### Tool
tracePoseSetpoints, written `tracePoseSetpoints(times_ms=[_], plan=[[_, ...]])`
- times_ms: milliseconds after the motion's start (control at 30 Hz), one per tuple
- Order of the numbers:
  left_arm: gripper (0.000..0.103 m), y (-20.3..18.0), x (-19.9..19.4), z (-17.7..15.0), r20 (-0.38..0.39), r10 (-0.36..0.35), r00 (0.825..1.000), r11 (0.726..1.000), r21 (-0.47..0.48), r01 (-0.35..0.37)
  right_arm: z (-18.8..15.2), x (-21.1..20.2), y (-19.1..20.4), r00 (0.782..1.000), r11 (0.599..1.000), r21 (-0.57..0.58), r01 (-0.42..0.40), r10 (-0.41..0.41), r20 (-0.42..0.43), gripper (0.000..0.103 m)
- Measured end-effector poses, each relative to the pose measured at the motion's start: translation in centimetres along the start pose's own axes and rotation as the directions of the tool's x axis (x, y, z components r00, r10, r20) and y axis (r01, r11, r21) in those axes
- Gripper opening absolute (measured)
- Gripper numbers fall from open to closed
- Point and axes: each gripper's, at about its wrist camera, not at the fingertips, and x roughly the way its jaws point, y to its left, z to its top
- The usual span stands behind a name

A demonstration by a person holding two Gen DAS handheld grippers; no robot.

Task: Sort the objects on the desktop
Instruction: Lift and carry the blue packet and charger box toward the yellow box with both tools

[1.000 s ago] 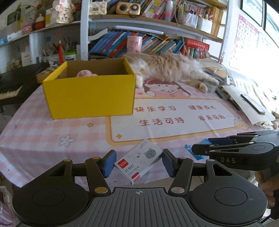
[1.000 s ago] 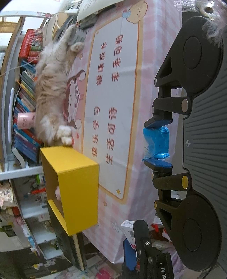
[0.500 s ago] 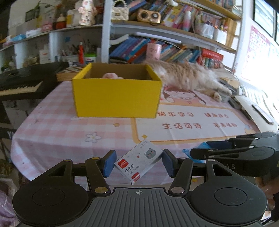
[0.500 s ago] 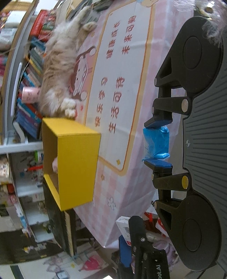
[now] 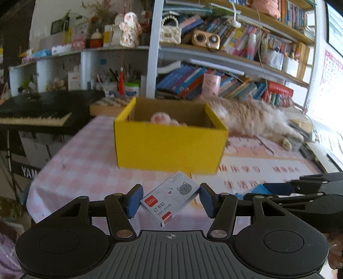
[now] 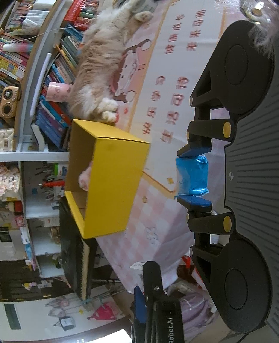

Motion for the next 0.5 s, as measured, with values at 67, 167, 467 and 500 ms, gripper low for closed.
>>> tracePoseSetpoints(times_ms=[67, 167, 467, 500], plan=[[0.057, 0.2, 0.6, 1.1, 0.028, 0.009, 1.000, 1.000, -0.005, -0.009, 1.0, 0.4, -0.4, 1.000, 1.000, -0.003, -0.003, 0.003, 0.018, 0.035], [0.057, 0.2, 1.6, 3.0, 0.068, 0.016, 0.998, 1.000, -0.001, -0.016, 2.7, 1.1, -1.0, 0.999, 1.000, -0.019, -0.004, 0.005, 0.052, 0.035], [0.057, 0.0, 6.5, 7.7, 0.121, 0.026, 0.992, 0.999, 0.031, -0.030, 8.3, 3.7, -4.1, 0.990, 1.000, -0.026, 0.009, -0.005, 0.144, 0.035], [0.057, -0.1, 7.2, 8.2, 0.126, 0.028, 0.992, 0.999, 0.034, -0.032, 9.0, 4.2, -4.6, 0.989, 1.000, -0.029, 0.009, -0.005, 0.149, 0.035]])
